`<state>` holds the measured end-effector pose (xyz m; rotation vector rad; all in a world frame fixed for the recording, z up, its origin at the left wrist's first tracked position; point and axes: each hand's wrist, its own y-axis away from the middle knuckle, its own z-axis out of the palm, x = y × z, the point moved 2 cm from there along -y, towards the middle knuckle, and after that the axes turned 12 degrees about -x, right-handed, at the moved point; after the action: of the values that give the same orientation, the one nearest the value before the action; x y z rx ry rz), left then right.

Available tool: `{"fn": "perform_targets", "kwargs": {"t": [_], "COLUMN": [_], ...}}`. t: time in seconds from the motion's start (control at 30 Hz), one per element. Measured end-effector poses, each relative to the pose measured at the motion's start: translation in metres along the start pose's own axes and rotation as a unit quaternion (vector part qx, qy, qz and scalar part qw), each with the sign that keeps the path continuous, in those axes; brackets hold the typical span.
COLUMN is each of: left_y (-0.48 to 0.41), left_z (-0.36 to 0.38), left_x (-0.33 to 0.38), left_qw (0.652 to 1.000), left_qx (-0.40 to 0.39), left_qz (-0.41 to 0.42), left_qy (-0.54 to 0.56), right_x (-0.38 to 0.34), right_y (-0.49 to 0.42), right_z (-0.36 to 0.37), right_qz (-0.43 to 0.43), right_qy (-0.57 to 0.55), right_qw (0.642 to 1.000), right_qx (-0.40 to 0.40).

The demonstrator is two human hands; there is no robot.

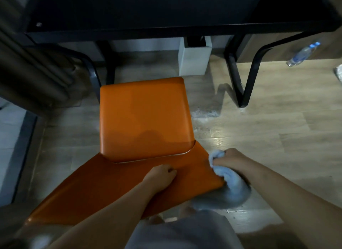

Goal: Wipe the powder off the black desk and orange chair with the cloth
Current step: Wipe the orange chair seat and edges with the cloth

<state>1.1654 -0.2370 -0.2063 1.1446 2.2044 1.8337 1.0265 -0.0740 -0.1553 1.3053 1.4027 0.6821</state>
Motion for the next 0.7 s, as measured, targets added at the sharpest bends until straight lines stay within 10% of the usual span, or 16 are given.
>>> {"fn": "perform_targets", "kwargs": {"t": [0.47, 0.7], "left_y": [0.09, 0.113], "left_z": [-0.009, -0.014], "left_x": [-0.043, -0.07], "left_qw": [0.992, 0.985], "left_qx": [0.052, 0.134], "left_qz": [0.104, 0.032], "left_qy": [-0.056, -0.1], "right_x": [-0.079, -0.038], "right_y": [0.108, 0.073], "right_z": [0.075, 0.105], "right_qz": [-0.23, -0.116], "right_qy": [0.231, 0.364], "right_qw": [0.923, 0.881], "right_qx": [0.204, 0.28]}}
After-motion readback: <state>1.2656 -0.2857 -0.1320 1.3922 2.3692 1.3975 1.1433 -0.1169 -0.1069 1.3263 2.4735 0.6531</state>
